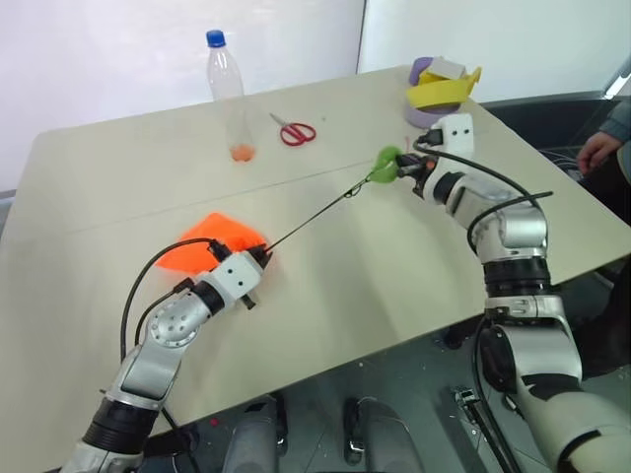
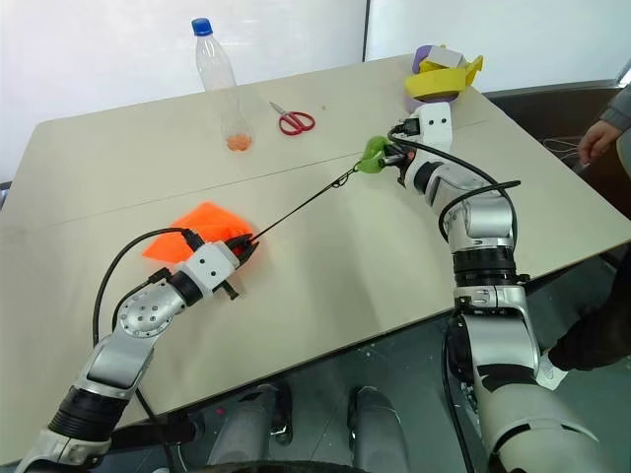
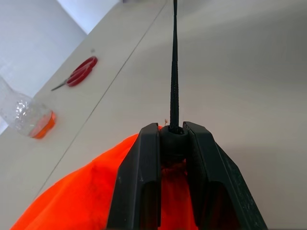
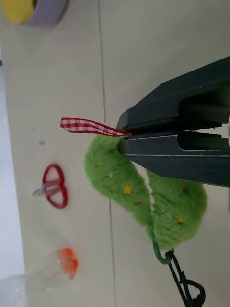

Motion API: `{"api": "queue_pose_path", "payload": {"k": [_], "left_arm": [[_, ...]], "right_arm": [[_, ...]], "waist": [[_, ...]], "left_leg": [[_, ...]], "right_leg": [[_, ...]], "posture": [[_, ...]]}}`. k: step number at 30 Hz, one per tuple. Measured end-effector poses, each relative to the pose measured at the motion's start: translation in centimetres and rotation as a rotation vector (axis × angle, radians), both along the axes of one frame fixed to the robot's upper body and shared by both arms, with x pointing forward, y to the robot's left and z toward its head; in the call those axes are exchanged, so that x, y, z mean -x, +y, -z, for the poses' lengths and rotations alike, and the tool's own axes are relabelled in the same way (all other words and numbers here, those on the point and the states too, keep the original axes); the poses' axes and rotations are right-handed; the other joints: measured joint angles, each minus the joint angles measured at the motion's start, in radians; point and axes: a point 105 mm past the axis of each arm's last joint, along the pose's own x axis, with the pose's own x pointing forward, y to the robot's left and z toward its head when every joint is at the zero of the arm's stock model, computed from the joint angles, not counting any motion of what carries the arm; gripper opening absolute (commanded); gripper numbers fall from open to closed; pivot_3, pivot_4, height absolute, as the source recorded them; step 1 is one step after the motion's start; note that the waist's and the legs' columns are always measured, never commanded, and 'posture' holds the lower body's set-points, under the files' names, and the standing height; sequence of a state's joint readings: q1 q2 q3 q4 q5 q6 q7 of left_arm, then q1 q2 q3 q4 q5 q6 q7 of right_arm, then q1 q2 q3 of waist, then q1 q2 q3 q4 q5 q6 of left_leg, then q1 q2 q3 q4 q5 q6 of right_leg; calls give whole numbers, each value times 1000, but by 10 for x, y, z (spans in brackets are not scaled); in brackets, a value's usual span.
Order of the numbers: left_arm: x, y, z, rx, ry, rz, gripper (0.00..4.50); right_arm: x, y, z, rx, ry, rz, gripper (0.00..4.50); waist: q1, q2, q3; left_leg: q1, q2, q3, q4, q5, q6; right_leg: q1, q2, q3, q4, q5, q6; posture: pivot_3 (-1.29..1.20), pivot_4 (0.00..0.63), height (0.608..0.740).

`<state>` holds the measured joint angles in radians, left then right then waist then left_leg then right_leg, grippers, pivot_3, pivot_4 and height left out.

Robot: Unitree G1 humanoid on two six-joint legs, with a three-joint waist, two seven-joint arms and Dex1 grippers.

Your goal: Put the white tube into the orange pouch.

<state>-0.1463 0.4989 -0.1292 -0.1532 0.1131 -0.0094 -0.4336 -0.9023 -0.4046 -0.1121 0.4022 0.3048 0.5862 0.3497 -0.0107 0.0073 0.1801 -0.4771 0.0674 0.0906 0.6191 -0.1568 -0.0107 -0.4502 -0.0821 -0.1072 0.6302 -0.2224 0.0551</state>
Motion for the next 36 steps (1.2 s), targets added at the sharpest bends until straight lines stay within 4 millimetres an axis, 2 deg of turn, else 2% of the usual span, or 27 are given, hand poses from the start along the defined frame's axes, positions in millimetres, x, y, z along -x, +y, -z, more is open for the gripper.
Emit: {"api": "queue_pose_path", "payload": {"k": [2, 3, 4, 5, 7, 9, 11, 13, 18, 20, 23, 25, 29, 31, 34, 36], "left_arm": [[-2, 1, -2, 31, 5, -6, 210], [-2, 0, -2, 56, 16, -5, 710], [-3, 1, -1, 91, 34, -9, 1240], [-3, 1, -1, 131, 57, -9, 1597], [-4, 5, 2, 219, 112, -27, 2592], [-7, 8, -1, 264, 122, -40, 3663], [-7, 8, -4, 311, 140, -24, 4500], [-6, 11, -10, 373, 159, -11, 4500], [-2, 33, -35, 482, 169, 14, 4500], [1, 42, -45, 526, 167, 31, 4500], [4, 51, -50, 543, 190, 35, 4500], [6, 59, -51, 547, 219, 33, 4500], [13, 78, -50, 471, 233, -8, 4500], [15, 88, -47, 458, 233, -37, 4500], [17, 100, -36, 462, 253, -82, 4500], [16, 105, -30, 462, 258, -102, 4500]], "right_arm": [[1, 3, -3, 13, -24, -9, 0], [2, 3, -4, 21, -35, -14, 0], [4, 3, -4, 27, -40, -23, 305], [6, 4, -3, 30, -44, -36, 661], [12, 3, -2, 40, -55, -63, 1467], [15, 4, 1, 30, -49, -79, 2532], [17, 3, 3, 26, -44, -82, 3520], [22, 1, 8, 41, -36, -92, 4437], [32, -30, 27, 156, 23, -59, 4437], [35, -43, 26, 204, 18, -48, 4437], [41, -49, 18, 252, -5, -68, 4437], [53, -47, 19, 273, -9, -139, 4437], [92, -21, 31, 219, -7, -366, 4437], [109, -14, 39, 223, 7, -440, 4437], [125, -11, 52, 220, 55, -500, 4437], [128, -14, 59, 227, 78, -500, 4437]], "waist": [[0, 0, 0], [0, 0, 0], [0, 0, 0], [0, 0, 0], [3, 0, 0], [1, 0, 0], [1, 0, 0], [1, 0, 0], [2, 0, 0], [1, 0, 0], [-1, 0, 0], [0, 0, 0], [2, 0, 0], [3, 0, 0], [4, 0, 0], [2, 0, 0]], "left_leg": [[0, 0, 0, 1, 0, 0], [0, 0, 0, 2, 0, 0], [0, 0, 0, 3, 0, 0], [0, 0, 0, 3, 0, 0], [0, 0, -1, 4, 0, 0], [0, 0, -1, 6, 0, 0], [0, 1, -2, 8, 0, 0], [0, 1, -2, 9, 0, -1], [0, 0, -3, 10, 0, -1], [0, 0, -3, 10, 0, -1], [1, 0, -4, 9, 0, -1], [1, 1, -5, 9, -1, -1], [1, 0, -5, 8, -2, -2], [1, 0, -5, 9, -2, -3], [2, 1, -7, 9, -3, -4], [1, 3, -9, 7, -3, -3]], "right_leg": [[0, 0, 0, 0, 0, 0], [1, 0, 0, 0, 0, 0], [1, 0, 0, 0, 0, 0], [1, 0, 0, 0, 0, 0], [2, 0, 0, 0, 0, 0], [3, 0, 0, 0, 0, 0], [4, 0, 0, 0, -1, -2], [4, 0, 0, 0, -1, -2], [5, 0, 0, 0, -1, -2], [5, 0, 0, 0, -2, -1], [5, 1, 0, 0, -3, 0], [5, 1, 0, 0, -3, 0], [5, 0, 0, -1, -3, 0], [6, -1, 0, -1, -3, 0], [6, -2, -1, -4, -3, 0], [6, 1, -4, -17, 2, -1]], "posture": [[0, 150, 740], [0, 150, 740], [0, 150, 740], [0, 150, 740], [0, 150, 740], [0, 150, 740], [0, 150, 740], [0, 150, 740], [0, 150, 740], [0, 150, 740], [0, 150, 740], [0, 150, 740], [0, 150, 740], [0, 150, 740], [0, 150, 740], [0, 150, 740]]}}
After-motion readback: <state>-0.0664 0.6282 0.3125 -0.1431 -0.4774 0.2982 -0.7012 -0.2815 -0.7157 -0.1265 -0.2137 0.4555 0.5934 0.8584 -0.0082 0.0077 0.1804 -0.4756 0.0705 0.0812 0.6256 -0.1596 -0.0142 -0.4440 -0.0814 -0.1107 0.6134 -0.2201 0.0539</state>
